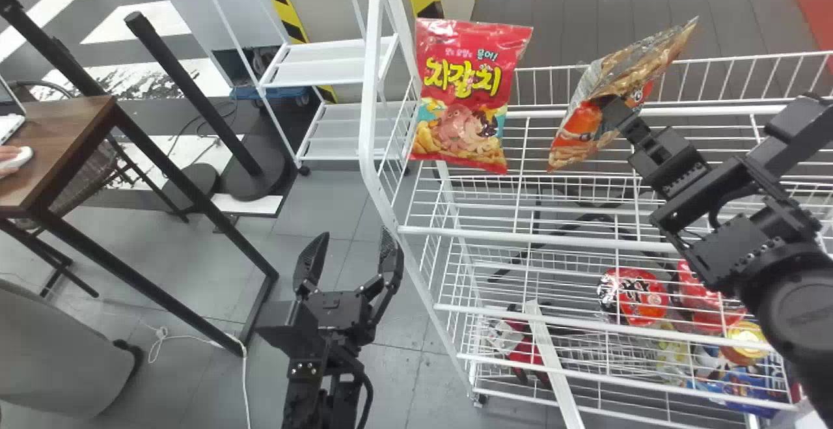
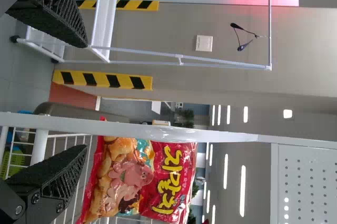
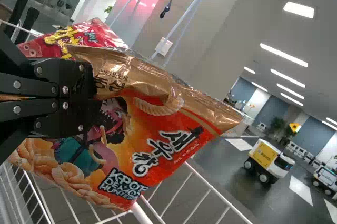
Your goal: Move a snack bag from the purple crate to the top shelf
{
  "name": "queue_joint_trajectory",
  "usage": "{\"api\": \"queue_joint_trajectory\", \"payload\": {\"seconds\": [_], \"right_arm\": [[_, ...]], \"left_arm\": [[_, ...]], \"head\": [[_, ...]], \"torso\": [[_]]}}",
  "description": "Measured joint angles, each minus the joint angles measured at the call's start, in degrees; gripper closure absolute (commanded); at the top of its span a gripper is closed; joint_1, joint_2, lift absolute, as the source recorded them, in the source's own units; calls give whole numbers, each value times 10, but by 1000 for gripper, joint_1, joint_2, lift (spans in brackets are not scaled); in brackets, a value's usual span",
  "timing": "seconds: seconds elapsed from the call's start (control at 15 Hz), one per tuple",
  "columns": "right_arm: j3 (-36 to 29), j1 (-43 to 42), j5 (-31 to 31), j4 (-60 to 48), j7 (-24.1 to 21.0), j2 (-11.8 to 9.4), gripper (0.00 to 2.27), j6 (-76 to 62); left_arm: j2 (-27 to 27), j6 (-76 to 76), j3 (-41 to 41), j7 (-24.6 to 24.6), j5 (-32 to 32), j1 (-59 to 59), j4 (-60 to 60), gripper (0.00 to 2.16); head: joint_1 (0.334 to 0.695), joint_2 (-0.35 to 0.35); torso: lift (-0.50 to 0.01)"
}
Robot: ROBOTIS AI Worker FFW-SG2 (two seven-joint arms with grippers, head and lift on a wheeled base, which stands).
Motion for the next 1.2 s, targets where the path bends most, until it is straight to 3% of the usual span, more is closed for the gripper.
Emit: {"api": "queue_joint_trajectory", "payload": {"seconds": [0.6, 0.67, 0.8, 0.87, 0.93, 1.2], "right_arm": [[2, -17, -43, 19, 14, 0, 2044, 30], [2, -21, -43, 24, 14, 0, 1932, 33], [3, -28, -43, 34, 13, 0, 1106, 45], [3, -30, -41, 36, 10, 0, 498, 48], [3, -30, -39, 37, 8, 0, 46, 49], [5, -34, -29, 37, 4, 0, 22, 50]], "left_arm": [[0, 0, -1, 0, 0, -5, 3, 144], [0, 0, -1, 0, 0, -5, 4, 144], [0, -1, -1, 0, 0, -5, 4, 144], [0, -1, -1, 0, 0, -5, 4, 144], [0, -1, 0, 0, 0, -5, 4, 144], [0, 0, 0, 0, 0, -5, 4, 144]], "head": [[695, 333], [695, 333], [695, 336], [695, 339], [695, 339], [695, 340]], "torso": [[0], [0], [0], [0], [0], [0]]}}
